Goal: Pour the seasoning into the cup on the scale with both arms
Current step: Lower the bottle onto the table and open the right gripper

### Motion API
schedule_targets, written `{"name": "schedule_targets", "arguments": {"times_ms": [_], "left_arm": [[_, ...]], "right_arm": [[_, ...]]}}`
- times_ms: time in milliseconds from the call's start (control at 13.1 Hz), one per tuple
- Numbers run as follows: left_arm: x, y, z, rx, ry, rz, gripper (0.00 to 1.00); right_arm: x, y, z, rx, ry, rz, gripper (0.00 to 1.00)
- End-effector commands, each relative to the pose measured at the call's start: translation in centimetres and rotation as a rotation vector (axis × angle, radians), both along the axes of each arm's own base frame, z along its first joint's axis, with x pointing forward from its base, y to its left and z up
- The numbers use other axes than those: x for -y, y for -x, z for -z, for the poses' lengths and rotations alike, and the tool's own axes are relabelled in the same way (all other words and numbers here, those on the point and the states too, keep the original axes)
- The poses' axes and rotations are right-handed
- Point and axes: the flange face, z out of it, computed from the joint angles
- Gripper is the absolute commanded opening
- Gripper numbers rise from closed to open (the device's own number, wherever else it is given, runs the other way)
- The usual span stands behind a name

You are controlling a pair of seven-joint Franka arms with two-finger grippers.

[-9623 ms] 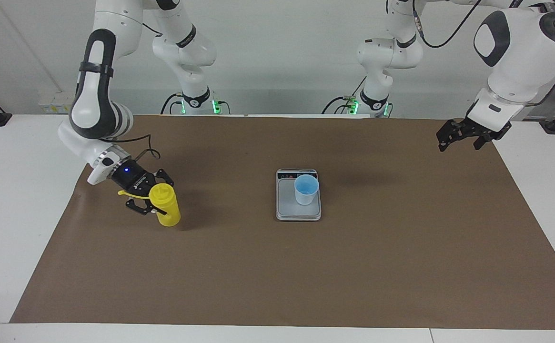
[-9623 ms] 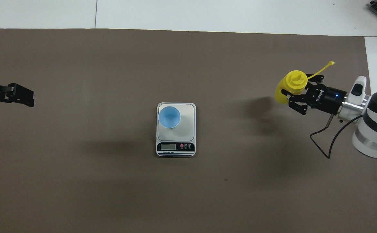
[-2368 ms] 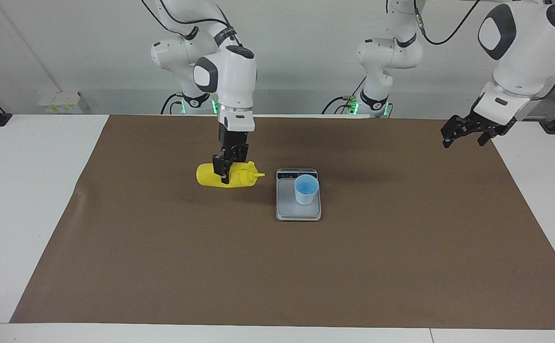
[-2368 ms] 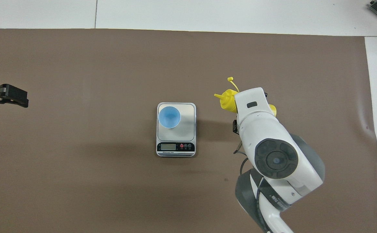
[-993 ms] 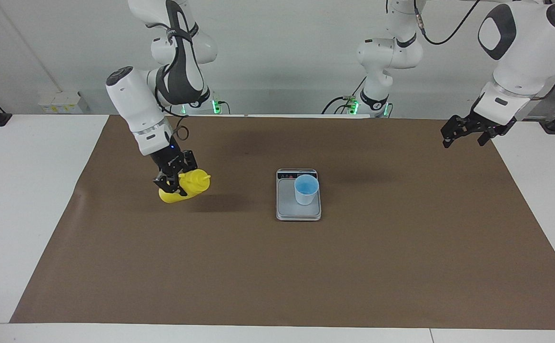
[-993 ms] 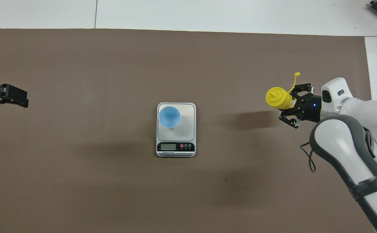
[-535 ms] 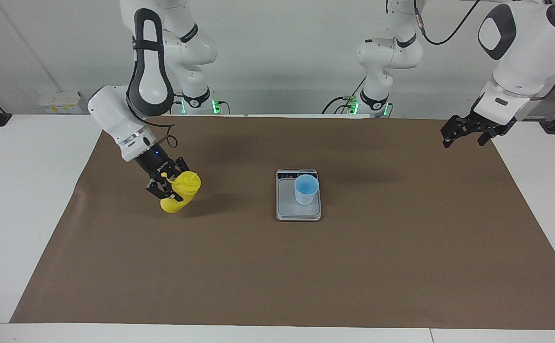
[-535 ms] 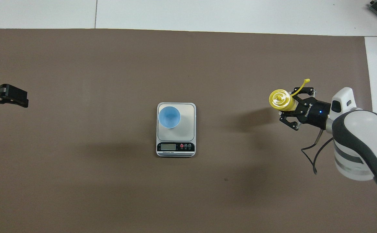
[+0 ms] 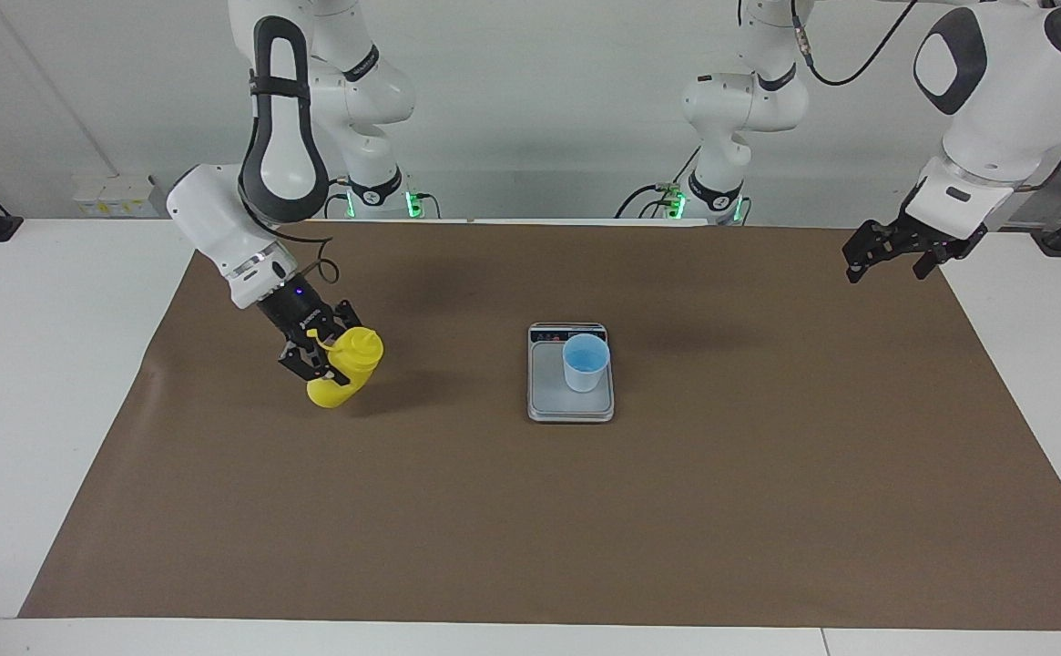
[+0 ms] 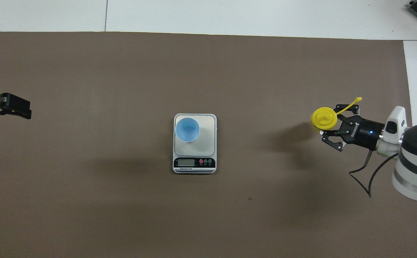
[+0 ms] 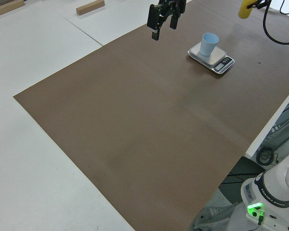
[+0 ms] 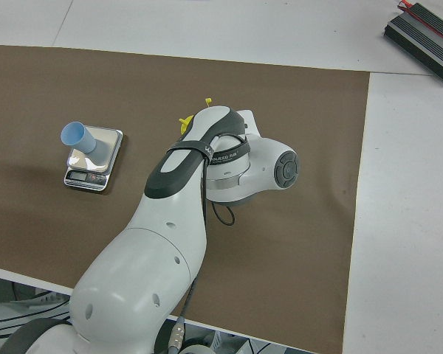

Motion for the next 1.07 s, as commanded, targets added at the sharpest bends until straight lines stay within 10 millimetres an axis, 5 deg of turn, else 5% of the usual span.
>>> {"name": "schedule_targets", "arguments": {"times_ms": [0, 305, 535, 687, 840, 993], "left_arm": [[-0.2, 0.7, -0.1, 0.013, 0.017, -0.001, 1.00], [-0.2, 0.7, -0.1, 0.013, 0.017, -0.001, 1.00], [-0.2, 0.7, -0.1, 0.013, 0.017, -0.001, 1.00], [-0.3, 0.7, -0.1, 0.013, 0.017, -0.003, 1.00], [-0.2, 0.7, -0.1, 0.013, 0.017, -0.001, 1.00], [-0.2, 0.7, -0.1, 0.013, 0.017, -0.001, 1.00]], "right_arm": [[0.0, 0.0, 0.0, 0.021, -0.037, -0.003, 0.23], [1.2, 0.4, 3.4, -0.012, -0.107, 0.005, 0.24], [1.2, 0.3, 3.9, -0.013, -0.140, 0.023, 0.39], [1.3, 0.4, 3.9, -0.013, -0.141, 0.024, 0.54], [1.3, 0.3, 3.9, -0.012, -0.138, 0.027, 0.88], [1.4, 0.3, 3.9, -0.012, -0.135, 0.029, 1.00]]}}
